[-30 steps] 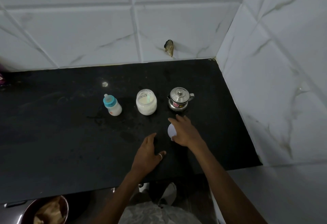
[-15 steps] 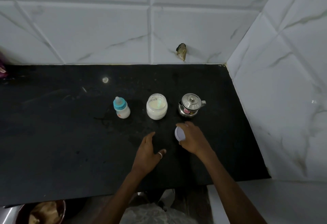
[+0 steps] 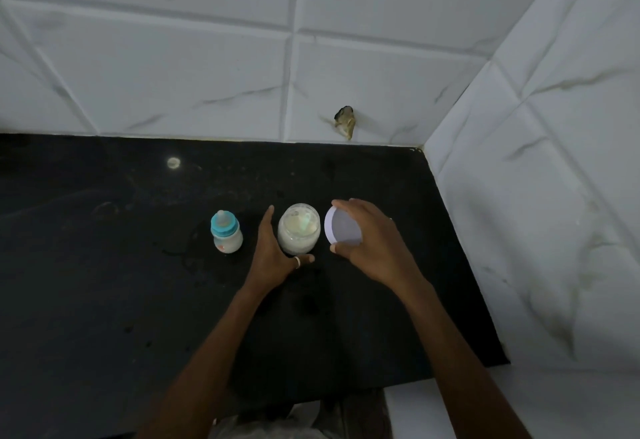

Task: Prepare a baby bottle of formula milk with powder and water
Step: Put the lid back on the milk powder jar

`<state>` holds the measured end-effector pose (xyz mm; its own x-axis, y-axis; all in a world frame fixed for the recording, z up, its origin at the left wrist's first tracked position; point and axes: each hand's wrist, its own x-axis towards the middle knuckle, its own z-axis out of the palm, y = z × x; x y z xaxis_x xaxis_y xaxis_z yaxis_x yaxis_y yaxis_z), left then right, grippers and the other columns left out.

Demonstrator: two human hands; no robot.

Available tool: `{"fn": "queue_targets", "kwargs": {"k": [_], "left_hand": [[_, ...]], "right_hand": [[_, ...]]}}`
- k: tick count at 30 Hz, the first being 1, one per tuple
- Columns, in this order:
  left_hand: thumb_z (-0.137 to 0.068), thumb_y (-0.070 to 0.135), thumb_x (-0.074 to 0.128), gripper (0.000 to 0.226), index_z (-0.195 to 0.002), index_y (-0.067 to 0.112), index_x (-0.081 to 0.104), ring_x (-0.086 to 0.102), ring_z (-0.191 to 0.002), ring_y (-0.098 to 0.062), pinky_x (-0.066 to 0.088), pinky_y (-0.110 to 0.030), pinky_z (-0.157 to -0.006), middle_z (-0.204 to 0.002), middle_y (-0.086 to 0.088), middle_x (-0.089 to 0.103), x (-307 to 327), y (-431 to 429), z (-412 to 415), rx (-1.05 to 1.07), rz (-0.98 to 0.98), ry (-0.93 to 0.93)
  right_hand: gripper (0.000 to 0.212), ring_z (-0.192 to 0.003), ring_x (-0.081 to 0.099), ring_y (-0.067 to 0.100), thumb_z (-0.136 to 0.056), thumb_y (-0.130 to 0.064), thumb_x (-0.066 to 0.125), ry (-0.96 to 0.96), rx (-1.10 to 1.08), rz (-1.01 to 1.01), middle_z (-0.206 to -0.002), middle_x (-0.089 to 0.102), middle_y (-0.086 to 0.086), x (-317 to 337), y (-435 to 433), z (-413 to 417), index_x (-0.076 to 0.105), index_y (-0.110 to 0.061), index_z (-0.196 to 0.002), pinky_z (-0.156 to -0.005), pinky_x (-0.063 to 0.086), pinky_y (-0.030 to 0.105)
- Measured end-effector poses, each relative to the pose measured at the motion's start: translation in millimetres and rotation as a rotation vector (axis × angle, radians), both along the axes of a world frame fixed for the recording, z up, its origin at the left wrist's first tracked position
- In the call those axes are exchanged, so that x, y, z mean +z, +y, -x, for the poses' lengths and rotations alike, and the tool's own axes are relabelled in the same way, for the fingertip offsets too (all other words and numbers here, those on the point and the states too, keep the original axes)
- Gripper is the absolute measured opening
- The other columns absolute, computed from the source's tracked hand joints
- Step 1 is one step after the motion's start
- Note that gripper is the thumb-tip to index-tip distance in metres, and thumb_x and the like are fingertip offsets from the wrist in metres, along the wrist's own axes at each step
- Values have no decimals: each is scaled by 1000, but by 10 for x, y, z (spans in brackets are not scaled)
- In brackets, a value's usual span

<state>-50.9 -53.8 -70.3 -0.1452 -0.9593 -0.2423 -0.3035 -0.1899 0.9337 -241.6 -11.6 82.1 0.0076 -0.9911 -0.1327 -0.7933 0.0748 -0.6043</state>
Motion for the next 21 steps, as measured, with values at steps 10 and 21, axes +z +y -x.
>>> {"fn": "queue_targets", "kwargs": {"k": [10, 21], "left_hand": [[-57, 23, 100, 113, -148, 28, 33, 48, -137, -10, 45, -39, -115, -148, 8, 45, -181, -74, 83, -25, 119, 47], [-59, 26, 98, 96, -137, 35, 42, 59, -124, -3, 53, -40, -105, -136, 13, 58, 657, -123, 20, 74, 296, 123]], "right_hand": [[81, -146, 33, 13, -84, -27, 82, 43, -17, 5, -159, 38, -5, 61, -90, -102, 40, -35, -152, -116, 35, 34], [76, -130, 43, 2, -83, -33, 82, -31, 91, 151, -147, 46, -14, 816, -364, -26, 45, -41, -148, -109, 46, 40]]}}
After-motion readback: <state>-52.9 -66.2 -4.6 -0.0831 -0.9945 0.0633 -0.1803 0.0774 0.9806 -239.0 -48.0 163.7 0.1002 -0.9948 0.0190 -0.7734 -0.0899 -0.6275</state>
